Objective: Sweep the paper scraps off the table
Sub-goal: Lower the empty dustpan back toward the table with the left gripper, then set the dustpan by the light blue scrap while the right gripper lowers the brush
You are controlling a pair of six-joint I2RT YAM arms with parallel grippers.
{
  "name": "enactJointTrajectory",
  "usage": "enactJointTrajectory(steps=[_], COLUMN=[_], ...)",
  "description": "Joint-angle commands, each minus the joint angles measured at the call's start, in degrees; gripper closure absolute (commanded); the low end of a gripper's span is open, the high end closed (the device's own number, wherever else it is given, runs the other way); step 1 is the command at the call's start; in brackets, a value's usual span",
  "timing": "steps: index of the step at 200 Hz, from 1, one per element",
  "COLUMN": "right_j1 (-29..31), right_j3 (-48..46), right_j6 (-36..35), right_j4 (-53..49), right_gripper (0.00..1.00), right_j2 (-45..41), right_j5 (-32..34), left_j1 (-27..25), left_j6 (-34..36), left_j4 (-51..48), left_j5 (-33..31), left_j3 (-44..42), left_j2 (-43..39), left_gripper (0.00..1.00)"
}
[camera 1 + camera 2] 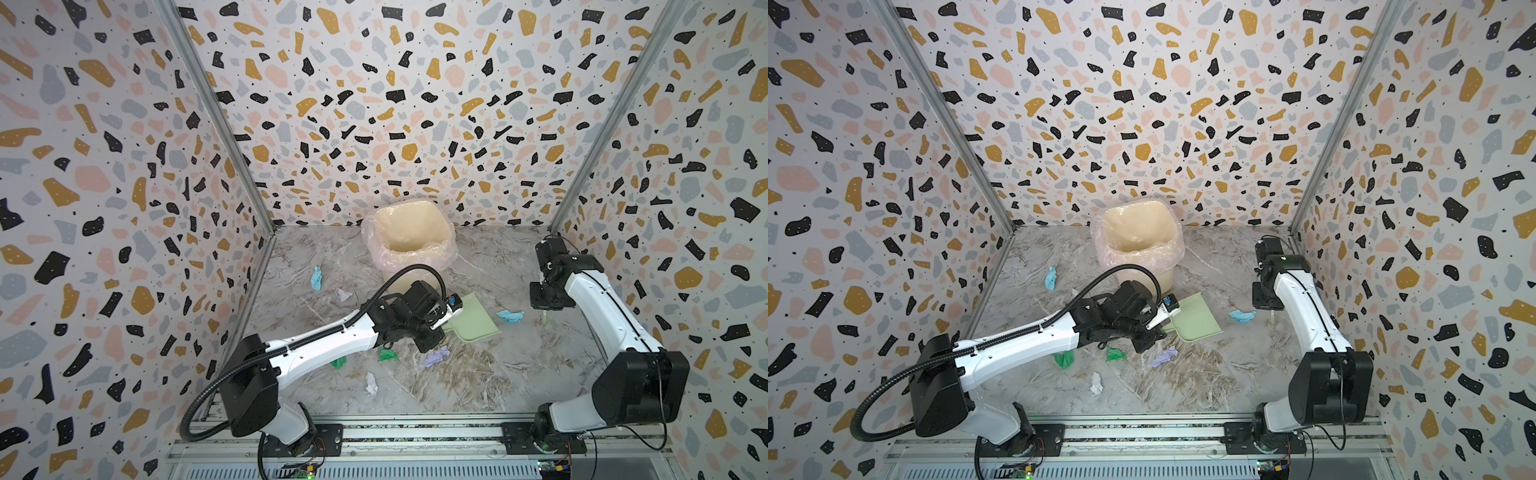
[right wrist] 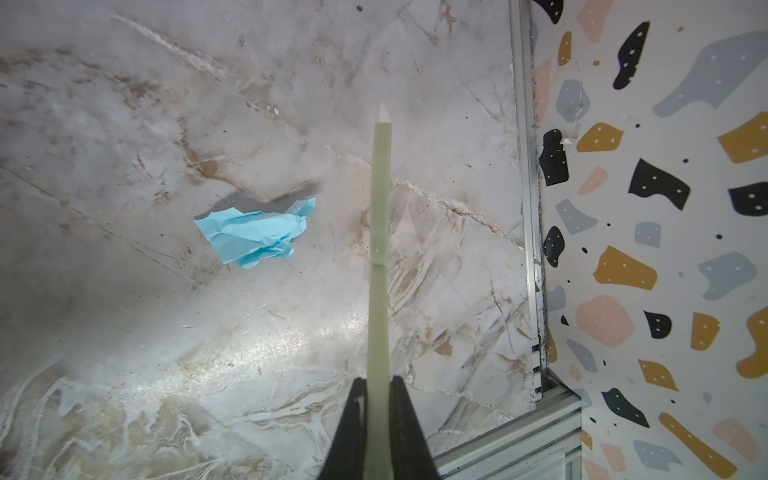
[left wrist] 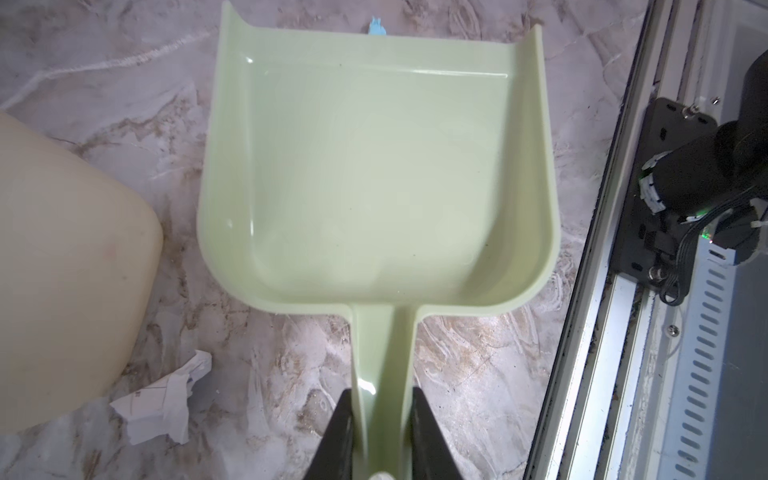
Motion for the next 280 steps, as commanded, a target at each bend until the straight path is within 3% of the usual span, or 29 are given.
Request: enactJointTrajectory(steps=[1, 92, 184, 212, 251, 280], right_j1=[-0.26, 0.55, 9.43, 11.84, 10.1, 9.67], right_j3=[-0.26, -1.96, -0.72, 0.91, 4.07, 3.29], right_j6=[-3.23, -8.59, -11.03, -11.13, -10.1, -11.06], right_j4=[1.14, 3.51, 2.57, 1.72, -1.11, -0.47], right_gripper=[1.0, 1.0, 1.0, 1.0, 1.0, 1.0], right_j2=[0.2, 2.24, 3.03, 2.64, 3.08, 3.89], right_j5=[0.3, -5.62, -11.08, -10.41, -4.23, -5.95], left_j1=[-1.0, -2.22, -2.16, -2.16, -2.15, -2.16], left_j6=[-1.4, -3.23, -0.86, 0.29, 1.11, 2.72], left_j4=[0.23, -3.8, -9.48, -12.7, -14.87, -17.5], left_j5=[-1.77, -5.08, -7.71, -8.15, -8.07, -8.55], left_j3=[1.88, 6.85, 12.87, 15.1, 18.46, 22.35], left_j2=[1.72, 10.89, 18.74, 21.06, 22.68, 25.57], left_gripper=[1.0, 1.0, 1.0, 1.0, 1.0, 1.0])
